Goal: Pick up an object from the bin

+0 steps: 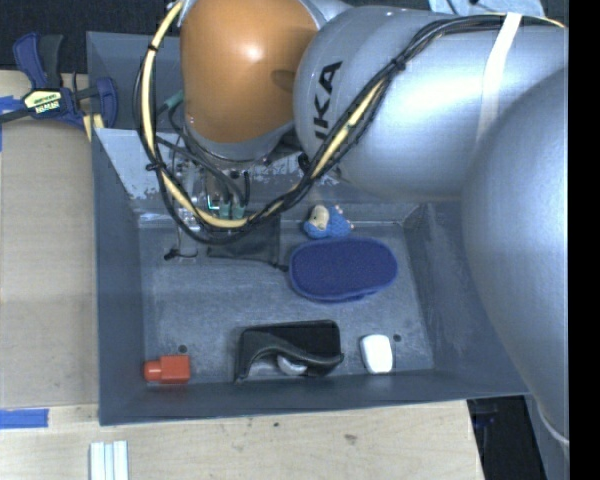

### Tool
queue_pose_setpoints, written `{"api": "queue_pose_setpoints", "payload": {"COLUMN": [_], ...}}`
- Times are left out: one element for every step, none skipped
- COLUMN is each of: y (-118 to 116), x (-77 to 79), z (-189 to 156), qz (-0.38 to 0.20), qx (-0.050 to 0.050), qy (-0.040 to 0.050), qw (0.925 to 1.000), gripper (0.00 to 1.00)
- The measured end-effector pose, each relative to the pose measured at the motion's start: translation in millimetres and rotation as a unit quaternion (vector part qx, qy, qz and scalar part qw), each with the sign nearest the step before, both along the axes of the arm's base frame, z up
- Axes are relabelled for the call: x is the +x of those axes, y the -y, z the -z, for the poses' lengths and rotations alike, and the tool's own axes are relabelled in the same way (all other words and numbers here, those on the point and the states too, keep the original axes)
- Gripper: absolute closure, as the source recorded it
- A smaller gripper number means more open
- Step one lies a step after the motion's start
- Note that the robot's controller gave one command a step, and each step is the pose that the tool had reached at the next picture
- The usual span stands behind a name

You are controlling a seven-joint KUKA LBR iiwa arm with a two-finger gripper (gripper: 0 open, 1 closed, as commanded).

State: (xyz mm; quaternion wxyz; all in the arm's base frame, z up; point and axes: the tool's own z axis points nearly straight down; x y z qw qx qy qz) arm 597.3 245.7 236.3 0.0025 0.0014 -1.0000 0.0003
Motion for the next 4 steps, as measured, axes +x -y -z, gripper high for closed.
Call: {"api": "queue_pose_setpoints", "payload": {"y": [63.6, 138.2, 135.3, 129.8], "x": [24.3, 19.5, 21.2, 31.6], "z": [89.4, 167.6, 164.2, -15.0], "qz": [0.001, -0.159, -0.16, -0.177], "qx": [-0.002, 0.0, 0.001, 0.001], "qy": [0.0004, 0.0016, 0.0047, 0.0093], "qw": [1.0, 0.9872, 0.9872, 0.9842], "gripper": [0.0, 0.0, 1.0, 1.0]}}
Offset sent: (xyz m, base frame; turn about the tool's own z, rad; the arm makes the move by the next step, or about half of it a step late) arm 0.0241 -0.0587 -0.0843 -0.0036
